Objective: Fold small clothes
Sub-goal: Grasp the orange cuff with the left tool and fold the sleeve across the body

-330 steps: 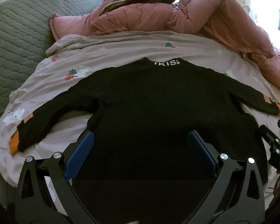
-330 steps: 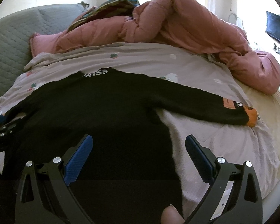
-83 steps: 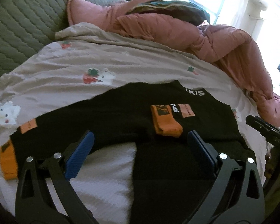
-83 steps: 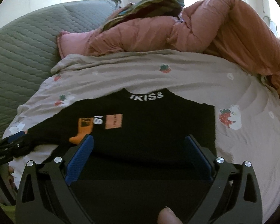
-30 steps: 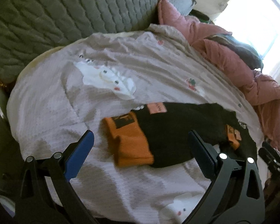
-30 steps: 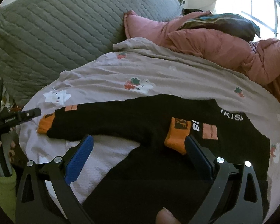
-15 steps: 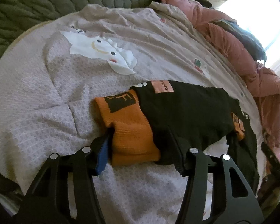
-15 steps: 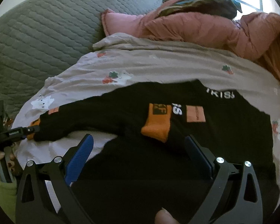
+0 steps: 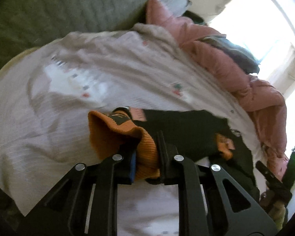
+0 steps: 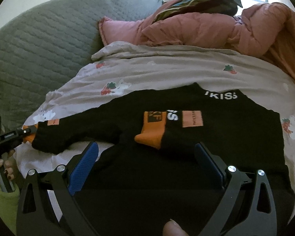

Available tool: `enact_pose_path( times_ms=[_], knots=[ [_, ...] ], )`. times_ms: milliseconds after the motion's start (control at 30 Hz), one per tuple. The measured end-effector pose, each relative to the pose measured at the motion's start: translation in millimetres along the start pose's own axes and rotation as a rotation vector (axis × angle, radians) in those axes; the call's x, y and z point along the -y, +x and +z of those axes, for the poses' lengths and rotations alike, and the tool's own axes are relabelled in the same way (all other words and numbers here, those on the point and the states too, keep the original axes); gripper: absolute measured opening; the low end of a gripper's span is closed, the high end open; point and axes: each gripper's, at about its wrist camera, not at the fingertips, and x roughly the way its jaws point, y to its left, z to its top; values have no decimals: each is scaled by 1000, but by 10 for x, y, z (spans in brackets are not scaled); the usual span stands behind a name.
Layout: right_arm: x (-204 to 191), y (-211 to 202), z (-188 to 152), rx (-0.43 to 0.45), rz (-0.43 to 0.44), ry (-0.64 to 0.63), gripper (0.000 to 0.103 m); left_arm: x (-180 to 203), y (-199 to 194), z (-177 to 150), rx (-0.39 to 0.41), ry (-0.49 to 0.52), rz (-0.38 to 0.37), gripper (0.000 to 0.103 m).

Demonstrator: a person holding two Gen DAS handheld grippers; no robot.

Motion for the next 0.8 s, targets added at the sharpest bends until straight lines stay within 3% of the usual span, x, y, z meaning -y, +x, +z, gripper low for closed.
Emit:
enact_pose_path(
  times_ms=[100, 467, 800],
  knots=[
    [165, -82, 1, 22, -6, 39, 97, 320, -23, 35, 17, 46, -35, 10],
    [813, -416, -120, 89, -50, 142, 97, 1731, 295, 143, -34, 254, -147, 9],
    [1426, -677, -257, 131, -119, 235, 97, 2651, 723, -45, -112, 377, -227, 9]
  ],
)
